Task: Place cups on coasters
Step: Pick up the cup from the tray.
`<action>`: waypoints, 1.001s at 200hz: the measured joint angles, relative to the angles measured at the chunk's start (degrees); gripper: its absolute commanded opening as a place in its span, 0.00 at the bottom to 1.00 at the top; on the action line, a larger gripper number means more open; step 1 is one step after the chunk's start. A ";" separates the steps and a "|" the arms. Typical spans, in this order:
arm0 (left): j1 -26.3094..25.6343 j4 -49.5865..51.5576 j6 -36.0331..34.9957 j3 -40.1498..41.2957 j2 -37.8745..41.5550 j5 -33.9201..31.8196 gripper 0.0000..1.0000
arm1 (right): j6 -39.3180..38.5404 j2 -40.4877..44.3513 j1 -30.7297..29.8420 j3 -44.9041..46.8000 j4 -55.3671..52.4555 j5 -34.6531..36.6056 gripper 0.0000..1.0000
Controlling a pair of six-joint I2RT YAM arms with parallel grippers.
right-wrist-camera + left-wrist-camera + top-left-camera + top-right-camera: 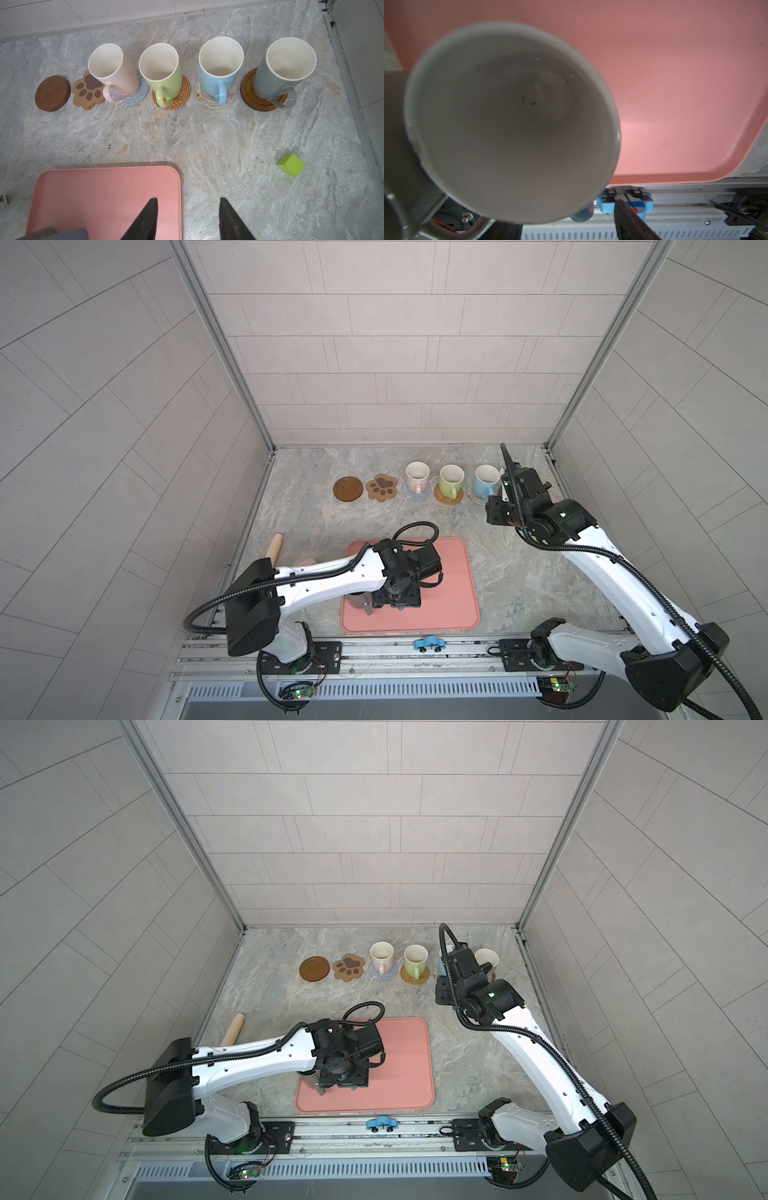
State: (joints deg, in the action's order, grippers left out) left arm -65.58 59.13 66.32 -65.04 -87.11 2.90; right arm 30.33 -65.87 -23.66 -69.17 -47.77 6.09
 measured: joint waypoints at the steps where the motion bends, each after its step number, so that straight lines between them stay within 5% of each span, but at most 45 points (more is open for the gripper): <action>1: 0.00 0.00 -0.04 0.00 0.00 0.00 0.71 | 0.02 0.00 0.00 0.02 0.00 0.00 0.50; 96: 2.80 -1.86 -6.05 2.82 -0.76 -1.55 0.59 | 1.27 3.02 0.07 2.93 0.17 0.87 0.50; 200: 5.25 -6.16 -11.78 4.00 -0.81 -1.66 0.30 | 2.38 5.60 0.09 2.93 -0.07 3.10 0.50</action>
State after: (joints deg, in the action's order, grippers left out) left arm -60.34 52.97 54.54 -61.04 -87.92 1.23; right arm 32.71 -60.27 -23.57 -66.24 -47.83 9.19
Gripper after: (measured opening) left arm 0.336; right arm 0.502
